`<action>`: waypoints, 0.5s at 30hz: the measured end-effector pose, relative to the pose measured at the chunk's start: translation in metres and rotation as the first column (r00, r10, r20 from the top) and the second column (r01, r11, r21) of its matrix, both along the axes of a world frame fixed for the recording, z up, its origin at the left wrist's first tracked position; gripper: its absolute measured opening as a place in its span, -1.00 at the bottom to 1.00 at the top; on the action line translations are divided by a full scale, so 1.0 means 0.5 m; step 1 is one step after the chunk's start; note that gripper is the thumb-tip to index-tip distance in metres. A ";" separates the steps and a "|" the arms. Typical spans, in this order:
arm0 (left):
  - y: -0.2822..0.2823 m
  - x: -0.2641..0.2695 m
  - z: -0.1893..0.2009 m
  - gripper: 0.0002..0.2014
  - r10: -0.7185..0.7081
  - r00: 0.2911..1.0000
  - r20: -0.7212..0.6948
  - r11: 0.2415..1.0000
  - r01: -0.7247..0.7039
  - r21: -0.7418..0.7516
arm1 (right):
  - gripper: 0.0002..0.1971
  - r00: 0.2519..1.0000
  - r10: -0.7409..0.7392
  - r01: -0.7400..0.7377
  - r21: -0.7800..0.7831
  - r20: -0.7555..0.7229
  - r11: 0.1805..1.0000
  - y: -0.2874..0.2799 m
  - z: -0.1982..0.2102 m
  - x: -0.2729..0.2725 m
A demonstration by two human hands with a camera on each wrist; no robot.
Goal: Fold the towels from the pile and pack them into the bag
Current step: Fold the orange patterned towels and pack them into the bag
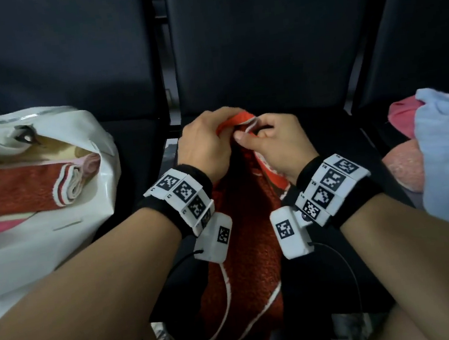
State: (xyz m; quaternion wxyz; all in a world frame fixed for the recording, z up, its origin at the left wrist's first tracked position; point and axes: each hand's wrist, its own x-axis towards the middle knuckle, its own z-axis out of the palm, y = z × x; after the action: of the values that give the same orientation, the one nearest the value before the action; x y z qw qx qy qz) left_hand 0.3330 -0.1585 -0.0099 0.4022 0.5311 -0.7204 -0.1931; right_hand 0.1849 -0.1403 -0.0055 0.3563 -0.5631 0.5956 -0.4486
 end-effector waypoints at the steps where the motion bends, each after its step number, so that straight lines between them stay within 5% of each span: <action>1: -0.002 0.000 -0.004 -0.70 -0.021 1.000 -0.016 1.000 0.021 -0.001 | -0.82 1.000 -0.014 0.014 -0.001 -0.005 1.000 0.000 0.001 -0.003; 8: -0.001 -0.012 -0.013 -0.71 -0.103 0.994 -0.022 0.994 0.103 0.033 | -0.89 0.975 -0.109 0.091 -0.100 -0.192 0.991 -0.003 0.005 -0.038; 12: -0.012 -0.013 -0.012 -0.97 -0.008 0.996 0.084 0.993 -0.002 0.118 | -0.78 0.936 -0.211 0.170 -0.164 -0.282 0.972 -0.007 0.000 -0.043; 15: -0.018 -0.007 -0.020 -0.86 0.014 0.985 0.171 0.981 -0.047 0.188 | -0.70 0.904 -0.312 0.273 -0.166 -0.293 0.948 -0.018 -0.004 -0.054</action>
State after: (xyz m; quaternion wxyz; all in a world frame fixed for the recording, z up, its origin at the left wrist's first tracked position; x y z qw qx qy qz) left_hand 0.3297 -0.1676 -0.0197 0.2897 0.5926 -0.7219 -0.2094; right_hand 0.1580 -0.1492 -0.0073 0.1505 -0.5520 0.6944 -0.4364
